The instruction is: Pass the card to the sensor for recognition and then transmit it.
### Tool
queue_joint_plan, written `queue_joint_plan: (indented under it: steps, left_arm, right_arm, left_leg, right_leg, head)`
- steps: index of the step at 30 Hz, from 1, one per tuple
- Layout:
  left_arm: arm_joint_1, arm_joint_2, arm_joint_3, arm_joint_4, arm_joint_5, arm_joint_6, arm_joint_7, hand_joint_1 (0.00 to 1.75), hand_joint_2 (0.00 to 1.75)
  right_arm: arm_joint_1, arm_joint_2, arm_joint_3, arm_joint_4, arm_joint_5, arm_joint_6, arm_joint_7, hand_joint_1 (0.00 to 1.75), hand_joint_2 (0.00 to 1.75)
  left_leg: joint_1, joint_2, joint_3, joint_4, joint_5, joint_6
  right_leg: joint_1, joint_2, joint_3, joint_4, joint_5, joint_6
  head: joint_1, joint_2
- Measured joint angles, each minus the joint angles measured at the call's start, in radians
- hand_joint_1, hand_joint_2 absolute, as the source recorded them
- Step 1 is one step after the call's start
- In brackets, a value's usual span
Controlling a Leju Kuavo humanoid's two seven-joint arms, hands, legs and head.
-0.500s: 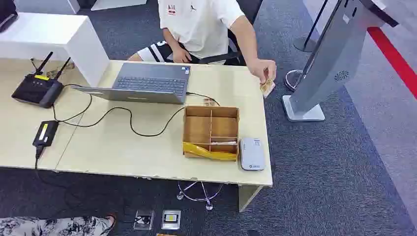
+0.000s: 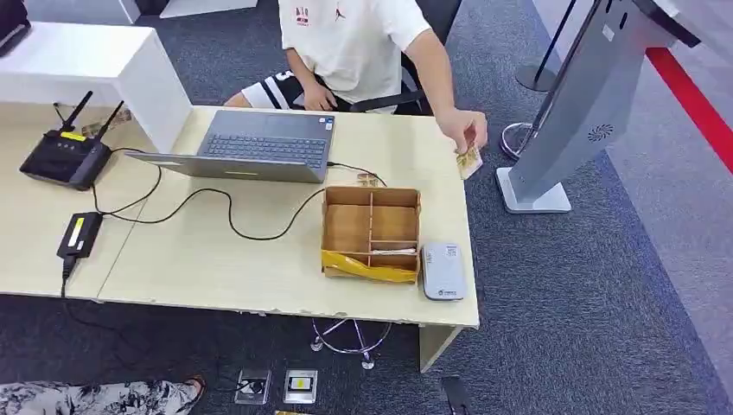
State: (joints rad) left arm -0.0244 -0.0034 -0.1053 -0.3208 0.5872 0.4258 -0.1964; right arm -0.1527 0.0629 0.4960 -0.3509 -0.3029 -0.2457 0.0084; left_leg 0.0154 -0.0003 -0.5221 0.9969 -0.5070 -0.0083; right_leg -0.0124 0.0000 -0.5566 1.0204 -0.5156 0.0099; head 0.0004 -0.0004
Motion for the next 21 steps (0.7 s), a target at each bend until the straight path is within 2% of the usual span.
queue_joint_plan:
  steps: [6, 14, 17, 21]
  left_arm:
    - [-0.023, -0.009, -0.021, 0.028, 0.075, 0.088, 0.091, 0.0, 1.75]
    - [-0.037, -0.033, -0.061, 0.046, 0.105, 0.178, 0.237, 0.0, 1.75]
    - [-0.041, -0.037, -0.08, 0.053, 0.114, 0.197, 0.27, 0.0, 1.75]
    - [-0.046, -0.04, -0.105, 0.06, 0.123, 0.214, 0.296, 0.0, 1.75]
  right_arm:
    - [-0.002, -0.043, 0.058, 0.024, -0.089, -0.082, 0.048, 0.0, 1.75]
    - [0.033, -0.127, 0.059, 0.056, -0.251, -0.182, 0.074, 0.0, 1.75]
    - [0.04, -0.159, 0.056, 0.065, -0.328, -0.215, 0.053, 0.0, 1.75]
    - [0.039, -0.19, 0.036, 0.072, -0.428, -0.238, -0.026, 0.0, 1.75]
  left_leg:
    - [0.0, 0.0, 0.0, 0.0, 0.0, 0.0]
    - [0.0, 0.0, 0.0, 0.0, 0.0, 0.0]
    - [-0.001, 0.0, 0.0, 0.0, 0.0, 0.0]
    - [0.0, 0.0, 0.0, 0.0, 0.0, 0.0]
  right_leg:
    - [0.0, 0.0, 0.0, 0.0, 0.0, 0.0]
    - [-0.001, 0.0, -0.001, 0.0, 0.0, 0.0]
    - [-0.001, 0.0, -0.001, -0.001, 0.0, 0.0]
    - [-0.001, 0.0, 0.0, 0.0, 0.0, 0.0]
  head:
    - [0.0, 0.0]
    - [0.0, 0.0]
    - [0.0, 0.0]
    - [0.0, 0.0]
